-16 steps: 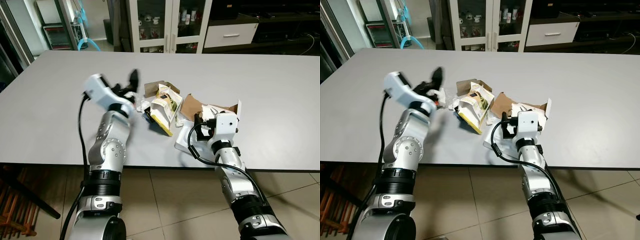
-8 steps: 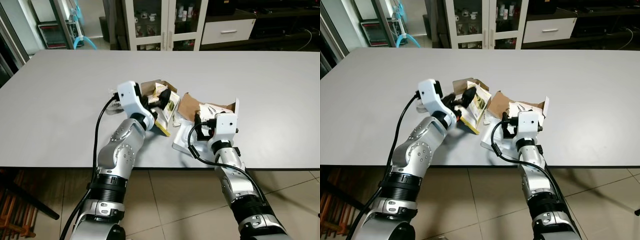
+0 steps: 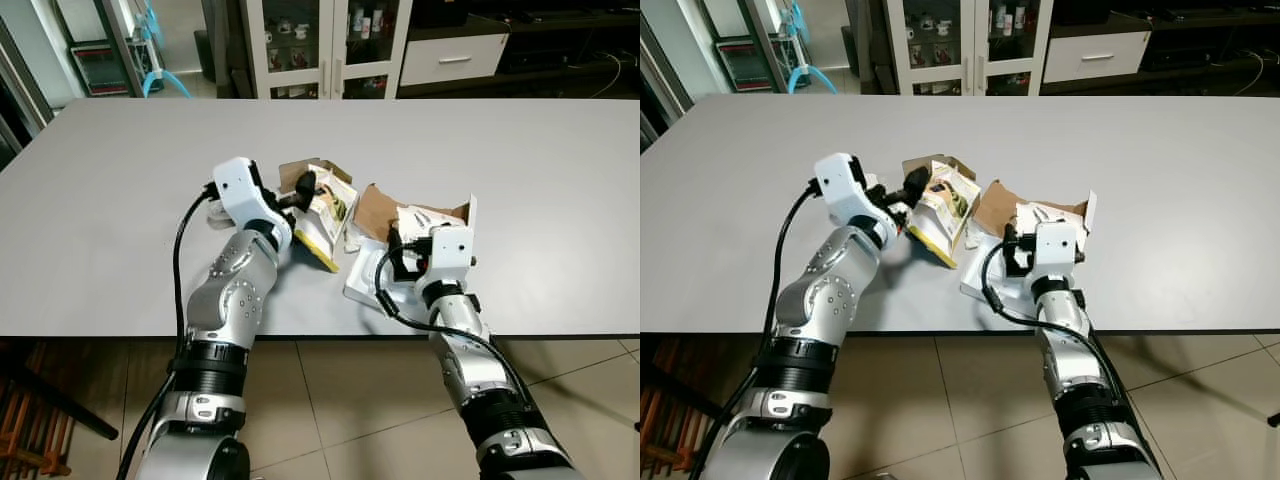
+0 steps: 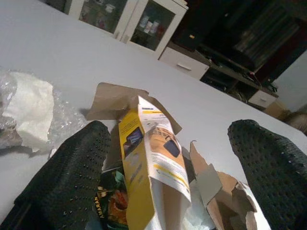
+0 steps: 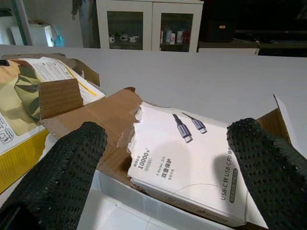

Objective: Picking trash to rubbish bin

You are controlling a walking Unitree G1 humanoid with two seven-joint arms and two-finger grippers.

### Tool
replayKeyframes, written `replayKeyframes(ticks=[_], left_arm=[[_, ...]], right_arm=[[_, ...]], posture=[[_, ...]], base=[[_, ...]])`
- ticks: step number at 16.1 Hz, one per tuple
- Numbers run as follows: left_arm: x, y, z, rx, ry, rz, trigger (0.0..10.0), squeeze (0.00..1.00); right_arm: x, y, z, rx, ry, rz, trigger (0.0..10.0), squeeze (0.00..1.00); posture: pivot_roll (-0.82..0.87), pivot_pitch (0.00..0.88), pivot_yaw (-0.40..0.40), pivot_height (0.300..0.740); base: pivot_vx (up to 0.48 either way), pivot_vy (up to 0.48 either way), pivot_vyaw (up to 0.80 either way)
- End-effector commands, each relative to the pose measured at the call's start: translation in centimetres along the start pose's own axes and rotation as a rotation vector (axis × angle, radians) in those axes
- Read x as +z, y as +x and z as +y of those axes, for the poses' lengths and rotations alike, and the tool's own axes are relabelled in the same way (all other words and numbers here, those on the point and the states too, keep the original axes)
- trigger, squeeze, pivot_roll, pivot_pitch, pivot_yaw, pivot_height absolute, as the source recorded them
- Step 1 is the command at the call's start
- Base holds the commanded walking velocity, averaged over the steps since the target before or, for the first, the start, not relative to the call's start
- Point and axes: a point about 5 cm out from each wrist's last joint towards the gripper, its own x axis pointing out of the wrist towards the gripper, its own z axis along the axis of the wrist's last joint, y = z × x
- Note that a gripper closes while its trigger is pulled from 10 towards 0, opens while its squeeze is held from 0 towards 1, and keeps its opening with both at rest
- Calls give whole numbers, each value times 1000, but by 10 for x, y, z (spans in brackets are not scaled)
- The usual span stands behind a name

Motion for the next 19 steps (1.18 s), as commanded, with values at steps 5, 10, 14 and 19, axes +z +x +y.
replayKeyframes(ticks=[5,10,14,19], left_arm=[[-28,10,11,-19,-65,102,10000,0],[-37,17,3,-68,-25,127,10000,0],[-45,21,2,-67,-5,162,10000,0],[-49,29,-10,-77,108,170,10000,0]], right_arm=[[3,3,3,11,-3,-7,10000,0],[3,1,2,-1,-2,-14,10000,0],[2,0,3,0,0,-13,10000,0],[2,0,3,-9,3,-16,10000,0]], posture=[[-17,19,31,740],[-35,13,40,740],[-49,0,48,740],[-71,0,56,740]], base=[[0,0,0],[0,0,0],[0,0,0],[0,0,0]])
